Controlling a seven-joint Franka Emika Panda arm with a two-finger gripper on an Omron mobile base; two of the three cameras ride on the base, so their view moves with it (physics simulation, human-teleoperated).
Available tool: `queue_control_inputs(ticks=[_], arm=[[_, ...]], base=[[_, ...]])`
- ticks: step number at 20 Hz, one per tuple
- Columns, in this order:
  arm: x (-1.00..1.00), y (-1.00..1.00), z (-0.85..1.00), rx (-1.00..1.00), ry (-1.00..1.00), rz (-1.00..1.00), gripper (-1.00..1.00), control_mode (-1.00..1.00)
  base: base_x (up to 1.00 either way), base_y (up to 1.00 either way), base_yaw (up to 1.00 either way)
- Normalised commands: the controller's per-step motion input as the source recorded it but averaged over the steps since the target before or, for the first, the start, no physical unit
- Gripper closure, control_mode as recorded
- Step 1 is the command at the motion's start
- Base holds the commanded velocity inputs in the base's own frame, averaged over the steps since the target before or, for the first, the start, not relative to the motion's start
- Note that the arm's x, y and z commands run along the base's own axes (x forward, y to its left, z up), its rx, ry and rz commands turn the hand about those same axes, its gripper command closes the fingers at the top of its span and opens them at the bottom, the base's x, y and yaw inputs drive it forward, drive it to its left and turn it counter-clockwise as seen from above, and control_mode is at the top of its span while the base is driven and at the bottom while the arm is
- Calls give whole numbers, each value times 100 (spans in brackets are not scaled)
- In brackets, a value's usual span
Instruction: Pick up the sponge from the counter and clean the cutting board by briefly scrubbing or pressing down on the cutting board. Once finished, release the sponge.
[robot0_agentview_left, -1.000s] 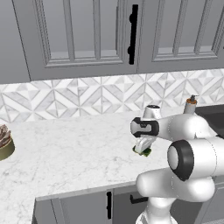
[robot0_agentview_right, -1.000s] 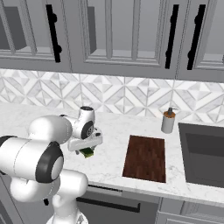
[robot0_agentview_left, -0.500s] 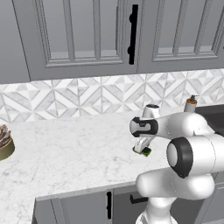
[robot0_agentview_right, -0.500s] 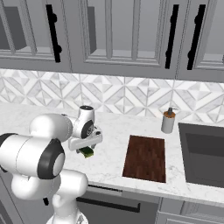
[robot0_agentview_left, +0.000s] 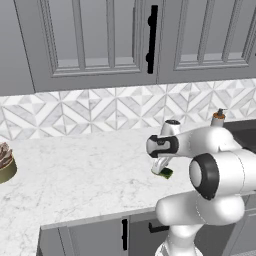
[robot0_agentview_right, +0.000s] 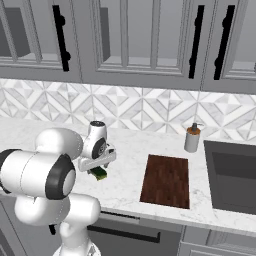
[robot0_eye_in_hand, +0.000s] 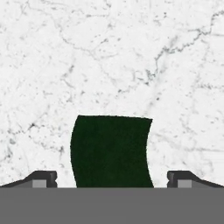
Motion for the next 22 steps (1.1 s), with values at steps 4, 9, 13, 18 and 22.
queue_control_inputs(ticks=[4, 9, 13, 18, 22], arm=[[18, 3, -14, 0, 0, 4, -100, -100], [11, 0, -17, 0, 0, 5, -100, -100], [2, 0, -19, 0, 0, 5, -100, -100], [0, 0, -33, 0, 0, 6, -100, -100], [-1, 0, -45, 0, 0, 6, -100, -100]], base=[[0, 0, 0], [0, 0, 0], [0, 0, 0], [0, 0, 0], [0, 0, 0]])
